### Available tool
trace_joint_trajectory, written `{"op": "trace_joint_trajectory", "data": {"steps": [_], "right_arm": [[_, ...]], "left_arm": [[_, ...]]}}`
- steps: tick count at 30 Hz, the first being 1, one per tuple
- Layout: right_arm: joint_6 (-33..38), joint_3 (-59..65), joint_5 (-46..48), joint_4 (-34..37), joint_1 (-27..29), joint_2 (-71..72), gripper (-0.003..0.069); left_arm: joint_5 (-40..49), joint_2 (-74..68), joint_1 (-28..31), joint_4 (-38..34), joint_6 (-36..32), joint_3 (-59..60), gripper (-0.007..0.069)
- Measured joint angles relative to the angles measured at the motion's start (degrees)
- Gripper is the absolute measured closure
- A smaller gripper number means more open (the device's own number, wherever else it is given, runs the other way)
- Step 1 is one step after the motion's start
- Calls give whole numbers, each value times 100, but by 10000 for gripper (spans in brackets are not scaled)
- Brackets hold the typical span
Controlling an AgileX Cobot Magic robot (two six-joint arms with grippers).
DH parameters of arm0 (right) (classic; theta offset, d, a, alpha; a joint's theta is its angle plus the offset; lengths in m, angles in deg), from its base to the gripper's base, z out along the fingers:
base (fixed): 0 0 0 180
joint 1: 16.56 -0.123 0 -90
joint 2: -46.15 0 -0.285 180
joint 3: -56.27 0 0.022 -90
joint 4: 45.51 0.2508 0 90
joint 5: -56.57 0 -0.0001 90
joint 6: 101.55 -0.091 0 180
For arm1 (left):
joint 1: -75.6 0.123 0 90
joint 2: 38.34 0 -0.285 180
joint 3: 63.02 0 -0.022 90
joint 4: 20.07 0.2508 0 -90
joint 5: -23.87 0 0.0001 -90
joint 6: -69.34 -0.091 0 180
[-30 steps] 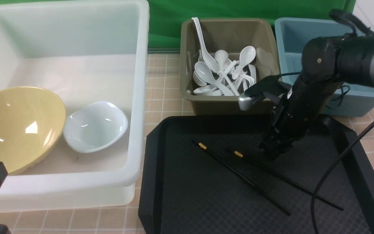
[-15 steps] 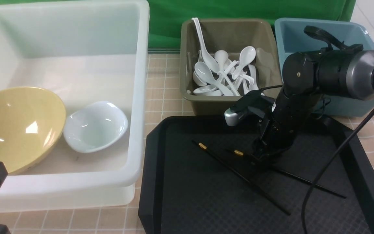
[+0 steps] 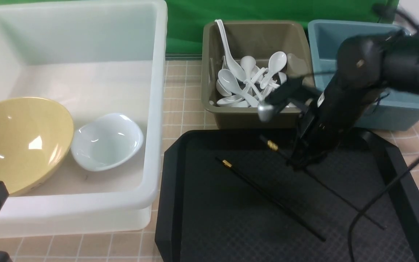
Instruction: On brown table put chopsticks spoon bowls plates into blue grey white boxes.
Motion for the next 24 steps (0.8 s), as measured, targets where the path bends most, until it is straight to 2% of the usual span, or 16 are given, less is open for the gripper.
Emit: {"op": "trace_joint_trajectory", "data": {"steps": [5, 7, 8, 9, 10, 14, 17, 21, 22, 24], "right_arm": [[133, 4, -607, -424, 87, 1063, 579], [133, 4, -1423, -548, 278, 1336, 579], [126, 4, -2484, -606, 458, 1435, 579], [126, 4, -2607, -611, 511, 1443, 579], [122, 4, -3563, -635, 720, 1420, 579], [-136, -14, -5011, -648, 1163, 970, 579], [-493, -84, -5147, -648, 1412, 558, 564], [-1559, -109, -4748, -648, 1782, -13, 456], [-1588, -109, -4713, -648, 1794, -21, 450], [-1837, -128, -4221, -648, 1849, 4, 378]], "left_arm": [[0, 0, 0, 0, 0, 0, 623], [0, 0, 0, 0, 0, 0, 623], [0, 0, 0, 12, 0, 0, 623], [0, 0, 0, 21, 0, 0, 623], [0, 0, 0, 36, 0, 0, 623], [0, 0, 0, 47, 0, 0, 623], [0, 0, 0, 54, 0, 0, 623], [0, 0, 0, 60, 0, 0, 623], [0, 0, 0, 60, 0, 0, 623], [0, 0, 0, 60, 0, 0, 623]]}}
